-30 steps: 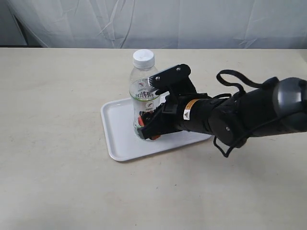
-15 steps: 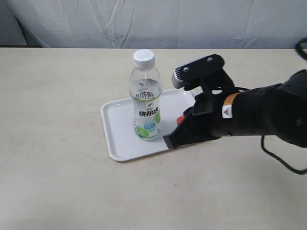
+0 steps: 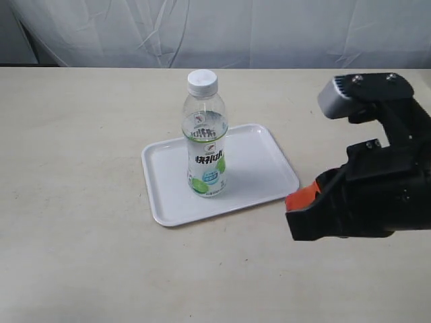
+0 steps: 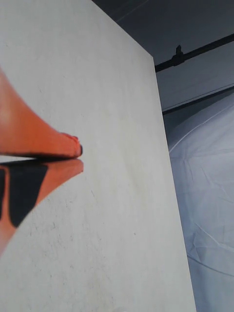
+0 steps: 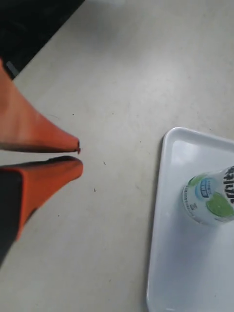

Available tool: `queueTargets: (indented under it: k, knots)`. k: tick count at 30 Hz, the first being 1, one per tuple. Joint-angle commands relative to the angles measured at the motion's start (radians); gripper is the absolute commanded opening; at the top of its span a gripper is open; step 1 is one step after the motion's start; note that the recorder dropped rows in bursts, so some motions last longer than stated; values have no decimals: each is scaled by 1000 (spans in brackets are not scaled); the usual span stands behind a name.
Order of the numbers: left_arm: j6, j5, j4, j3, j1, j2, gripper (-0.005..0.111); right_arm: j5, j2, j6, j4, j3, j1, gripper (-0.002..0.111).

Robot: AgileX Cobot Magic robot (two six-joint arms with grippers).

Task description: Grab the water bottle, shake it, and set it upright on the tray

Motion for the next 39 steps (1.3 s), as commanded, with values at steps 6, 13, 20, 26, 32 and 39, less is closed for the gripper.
queueTargets:
  k: [6, 13, 20, 26, 32, 39]
  knots:
    - [-8, -12, -4, 2, 1, -4, 0, -449, -555, 0, 83, 332, -121, 9]
    - [-8, -12, -4, 2, 1, -4, 0, -356, -961, 0, 96, 571, -577, 9]
    - [-8, -12, -3, 2, 1, -4, 0, -393, -983, -9, 22, 668, -587, 9]
    - [-8, -12, -3, 2, 1, -4, 0, -388, -983, -9, -60, 668, -587, 9]
    - [-8, -12, -3, 2, 1, -4, 0, -388, -983, -9, -131, 668, -587, 9]
    - [-8, -12, -3, 2, 1, -4, 0, -382, -983, -9, -154, 668, -602, 9]
